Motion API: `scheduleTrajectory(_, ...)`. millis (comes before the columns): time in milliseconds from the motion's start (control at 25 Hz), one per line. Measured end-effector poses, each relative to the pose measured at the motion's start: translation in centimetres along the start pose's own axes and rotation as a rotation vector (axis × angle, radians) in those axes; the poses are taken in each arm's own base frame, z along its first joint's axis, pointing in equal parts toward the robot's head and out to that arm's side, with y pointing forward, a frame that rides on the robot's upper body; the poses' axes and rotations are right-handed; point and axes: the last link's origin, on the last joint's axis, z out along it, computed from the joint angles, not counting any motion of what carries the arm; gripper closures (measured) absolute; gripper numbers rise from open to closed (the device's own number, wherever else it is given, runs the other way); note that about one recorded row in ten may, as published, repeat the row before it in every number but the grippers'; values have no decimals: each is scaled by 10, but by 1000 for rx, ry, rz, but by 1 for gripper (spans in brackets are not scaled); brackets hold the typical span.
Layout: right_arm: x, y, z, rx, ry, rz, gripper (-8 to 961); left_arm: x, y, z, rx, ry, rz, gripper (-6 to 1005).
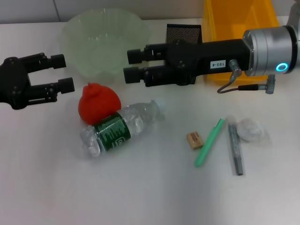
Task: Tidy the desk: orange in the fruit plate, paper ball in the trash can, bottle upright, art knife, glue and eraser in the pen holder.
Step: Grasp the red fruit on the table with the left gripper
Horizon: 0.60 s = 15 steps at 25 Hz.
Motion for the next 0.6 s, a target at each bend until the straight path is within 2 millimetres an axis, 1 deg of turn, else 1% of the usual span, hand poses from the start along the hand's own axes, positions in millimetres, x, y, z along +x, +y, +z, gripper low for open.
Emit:
scheduleTrajectory(80,-1,1,-5,8,-57,-18,256,4,-3,0,6,-1,-10,218)
scheduleTrajectory(120,-1,1,-5,8,-57,-18,256,4,-3,0,6,-1,-10,218)
scheduleTrajectory(160,-1,2,-12,22,-110,-39,256,6,-5,0,11,-3,-14,218)
scheduleTrajectory(200,-1,2,-12,22,-110,-39,256,6,-5,0,11,-3,-14,218)
scheduleTrajectory(240,1,2,-20,44,-170,-57,256,11,-14,1,58,-20,-23,218)
scheduleTrajectory(280,1,2,-20,44,-170,-57,256,11,-14,1,58,-20,-23,218)
scheduleTrajectory(360,2,2,-32,81,-231,-79,256,12,-24,2,115,-59,-38,218)
scheduleTrajectory(400,3,1,-38,105,-263,-90,256,12,-24,2,115,-59,-38,218)
scheduleTrajectory(440,6,-2,-55,176,-342,-111,257,14,-32,6,148,-122,-59,218)
scheduleTrajectory(480,6,-2,-55,176,-342,-111,257,14,-32,6,148,-122,-59,218)
scheduleTrajectory(600,15,-10,-77,304,-476,-115,257,18,-36,16,148,-198,-61,219)
